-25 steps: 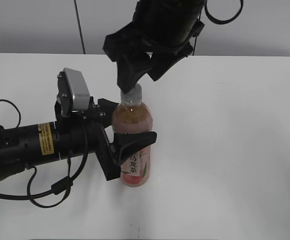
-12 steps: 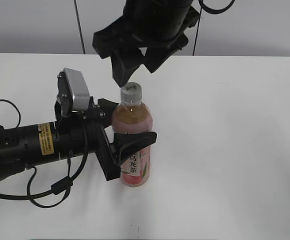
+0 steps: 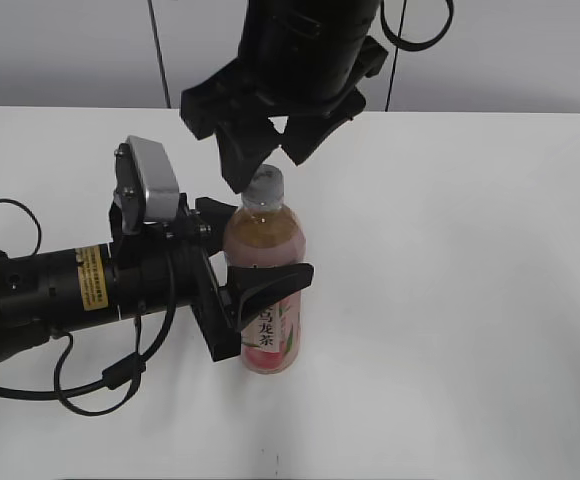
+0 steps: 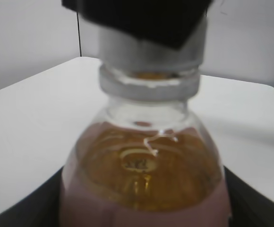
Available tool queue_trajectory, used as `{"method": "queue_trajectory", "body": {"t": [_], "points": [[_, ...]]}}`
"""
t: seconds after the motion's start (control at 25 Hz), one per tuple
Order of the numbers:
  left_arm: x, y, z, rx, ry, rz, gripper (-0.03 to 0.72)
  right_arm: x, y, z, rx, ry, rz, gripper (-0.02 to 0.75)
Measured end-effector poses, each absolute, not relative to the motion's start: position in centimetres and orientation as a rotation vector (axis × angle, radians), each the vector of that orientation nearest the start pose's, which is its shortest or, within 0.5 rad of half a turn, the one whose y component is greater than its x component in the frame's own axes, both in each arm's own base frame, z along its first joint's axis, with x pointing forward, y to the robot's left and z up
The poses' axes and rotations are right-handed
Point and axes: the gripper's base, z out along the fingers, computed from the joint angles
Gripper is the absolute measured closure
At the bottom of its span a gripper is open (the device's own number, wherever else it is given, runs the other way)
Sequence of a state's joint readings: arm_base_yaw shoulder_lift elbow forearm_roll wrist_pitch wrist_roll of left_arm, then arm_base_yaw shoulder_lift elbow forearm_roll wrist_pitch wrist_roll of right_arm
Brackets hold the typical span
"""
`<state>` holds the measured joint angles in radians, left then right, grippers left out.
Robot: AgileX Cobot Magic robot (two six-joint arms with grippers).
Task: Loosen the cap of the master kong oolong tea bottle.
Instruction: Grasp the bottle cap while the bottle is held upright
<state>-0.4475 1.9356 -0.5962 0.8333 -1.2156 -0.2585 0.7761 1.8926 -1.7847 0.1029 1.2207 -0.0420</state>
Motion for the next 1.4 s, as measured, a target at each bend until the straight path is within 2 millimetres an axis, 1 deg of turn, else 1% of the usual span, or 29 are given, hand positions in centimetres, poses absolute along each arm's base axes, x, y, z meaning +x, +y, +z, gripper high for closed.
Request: {"method": "queue_trajectory", "body": {"t": [0.52,0.8,0.88,0.96,1.04,1.08,1.32,1.4], "points": [[24.4,-18.7,13.0,1.013,1.479,-0.915,0.243,28.2,29.3,30.9,-1.107,2.645,0.347,0.287],[24.4,-18.7,13.0,1.013,1.479,-0.915,0.243,27.9,29.1,29.8,-1.120,2.683,0.339,0.290],[24.4,-18.7,13.0,1.013,1.479,-0.915,0.243,27.9,29.1,29.8,-1.121,2.683,0.339,0.314],[24.4,-18.7,13.0,1.013,1.479,-0.915,0.243,27.9,29.1,29.8,-1.123,2.681,0.340,0.366],[24.4,-18.7,13.0,1.013,1.479,-0.915,0.243,27.9,29.2,29.8,-1.148,2.670,0.348,0.445],[24.4,-18.7,13.0,1.013,1.479,-0.915,0.243,27.9,29.2,29.8,-1.163,2.663,0.346,0.454],[24.4,-18.7,13.0,1.013,1.479,-0.914,0.243,27.8,29.2,29.8,-1.314,2.579,0.332,0.455],[24.4,-18.7,13.0,1.014,1.479,-0.915,0.243,27.8,29.2,29.8,-1.401,2.526,0.321,0.456]]}}
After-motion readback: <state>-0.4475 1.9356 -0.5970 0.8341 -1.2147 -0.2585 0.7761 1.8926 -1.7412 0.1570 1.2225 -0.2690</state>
